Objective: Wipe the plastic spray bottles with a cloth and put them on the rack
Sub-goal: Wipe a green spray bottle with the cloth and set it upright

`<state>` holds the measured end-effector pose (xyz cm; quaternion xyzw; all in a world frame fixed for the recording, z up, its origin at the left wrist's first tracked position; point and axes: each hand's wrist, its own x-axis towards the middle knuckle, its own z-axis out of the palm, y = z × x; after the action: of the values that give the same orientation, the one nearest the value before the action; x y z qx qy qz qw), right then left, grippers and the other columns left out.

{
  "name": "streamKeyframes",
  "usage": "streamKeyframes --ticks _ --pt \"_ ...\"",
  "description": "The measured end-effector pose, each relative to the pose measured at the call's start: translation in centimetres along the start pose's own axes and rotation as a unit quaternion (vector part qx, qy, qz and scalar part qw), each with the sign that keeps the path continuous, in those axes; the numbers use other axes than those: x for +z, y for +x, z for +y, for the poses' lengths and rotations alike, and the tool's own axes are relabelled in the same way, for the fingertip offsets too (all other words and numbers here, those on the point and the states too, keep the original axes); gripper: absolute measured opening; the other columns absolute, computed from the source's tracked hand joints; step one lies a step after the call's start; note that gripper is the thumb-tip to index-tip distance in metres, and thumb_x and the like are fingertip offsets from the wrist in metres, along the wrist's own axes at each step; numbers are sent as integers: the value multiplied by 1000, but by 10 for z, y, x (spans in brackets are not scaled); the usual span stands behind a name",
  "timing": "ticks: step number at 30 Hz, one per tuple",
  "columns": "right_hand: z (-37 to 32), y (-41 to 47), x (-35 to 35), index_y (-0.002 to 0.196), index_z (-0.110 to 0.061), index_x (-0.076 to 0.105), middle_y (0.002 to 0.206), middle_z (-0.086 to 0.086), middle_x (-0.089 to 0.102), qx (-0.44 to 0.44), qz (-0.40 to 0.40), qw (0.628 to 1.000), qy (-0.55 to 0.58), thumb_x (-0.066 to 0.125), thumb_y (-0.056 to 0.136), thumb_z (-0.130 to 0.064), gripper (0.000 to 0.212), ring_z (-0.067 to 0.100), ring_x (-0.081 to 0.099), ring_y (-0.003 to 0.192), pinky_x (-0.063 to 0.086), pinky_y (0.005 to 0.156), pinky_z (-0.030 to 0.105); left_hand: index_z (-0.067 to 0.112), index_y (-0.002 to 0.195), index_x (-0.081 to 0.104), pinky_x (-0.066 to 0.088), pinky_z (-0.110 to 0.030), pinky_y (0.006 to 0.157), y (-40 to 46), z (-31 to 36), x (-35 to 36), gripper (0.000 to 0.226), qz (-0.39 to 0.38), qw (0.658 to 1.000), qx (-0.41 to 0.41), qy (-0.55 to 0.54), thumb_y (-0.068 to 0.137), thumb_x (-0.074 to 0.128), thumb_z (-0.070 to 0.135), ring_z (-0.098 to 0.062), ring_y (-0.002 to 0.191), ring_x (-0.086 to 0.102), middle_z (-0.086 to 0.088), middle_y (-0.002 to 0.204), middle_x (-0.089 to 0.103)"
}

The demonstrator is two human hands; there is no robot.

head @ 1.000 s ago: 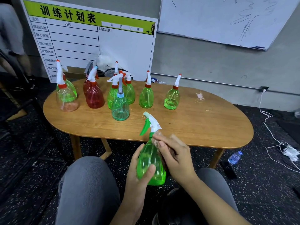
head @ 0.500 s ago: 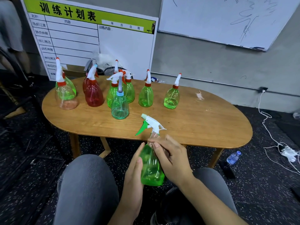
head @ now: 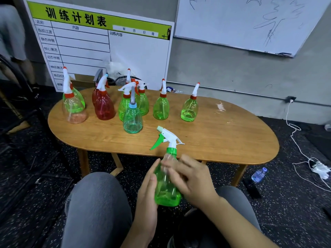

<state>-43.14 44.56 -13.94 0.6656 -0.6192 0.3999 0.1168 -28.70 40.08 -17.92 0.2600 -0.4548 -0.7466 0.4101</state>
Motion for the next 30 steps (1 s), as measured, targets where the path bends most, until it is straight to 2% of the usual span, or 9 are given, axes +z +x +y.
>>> streamKeyframes --ticks 3,6,10,14,16,19,23,27,30 --pt "5 9 7 121 -29 77 80 -13 44 80 25 996 10 53 106 -36 29 5 49 64 45 52 30 30 149 57 46 -56 115 -1 -1 -1 42 3 1000 6 9 109 49 40 -22 135 63 2 144 68" --pt "-8 1 9 122 -28 75 83 -15 42 71 28 997 13 55 105 -34 26 1 45 65 39 57 18 27 150 55 44 -51 116 0 -2 -2 44 4 1000 15 5 109 48 39 -22 139 61 1 147 66" --pt "-20 -31 7 124 -25 75 90 -8 48 -77 -29 997 -10 63 102 -27 25 5 48 72 41 64 15 32 149 56 49 -44 105 2 -6 -4 43 15 999 -9 -32 109 40 34 -26 129 67 -7 139 71" --pt "-21 -39 0 118 -23 79 92 -6 41 -176 -60 981 -50 71 96 -25 23 13 50 72 44 63 22 27 152 53 46 -48 112 0 -2 -2 50 3 999 -17 -52 104 42 38 -33 130 66 -13 139 70" --pt "-17 -31 -2 118 -24 80 92 -8 40 -165 -48 983 -60 67 99 -27 23 10 48 74 39 65 18 27 150 55 48 -46 110 0 -1 -1 50 1 999 -14 -45 103 42 38 -30 129 67 -11 137 71" --pt "-5 -14 3 122 -28 76 88 -10 43 -43 -1 999 -6 58 105 -32 25 1 44 70 40 62 18 27 149 56 48 -46 110 0 -4 0 49 0 1000 -10 -19 103 42 37 -23 134 65 -2 141 70" --pt "8 5 10 122 -30 77 79 -8 49 92 38 994 44 55 106 -37 28 7 50 64 48 53 35 27 150 56 48 -51 113 0 -5 -2 49 -4 1000 -3 10 105 42 37 -20 136 62 3 145 67" --pt "-7 -2 13 122 -27 77 82 -15 44 88 51 994 47 54 106 -38 30 5 47 62 42 52 22 26 149 56 49 -47 109 2 -4 -4 49 -1 1000 -3 -5 103 43 36 -21 134 64 1 142 69" --pt "-22 -22 9 120 -24 78 92 -19 35 -22 -3 1000 14 61 103 -30 26 0 40 71 37 65 7 28 147 57 53 -42 102 1 -3 -5 46 3 1000 -14 -26 105 40 34 -24 128 68 -4 136 73"
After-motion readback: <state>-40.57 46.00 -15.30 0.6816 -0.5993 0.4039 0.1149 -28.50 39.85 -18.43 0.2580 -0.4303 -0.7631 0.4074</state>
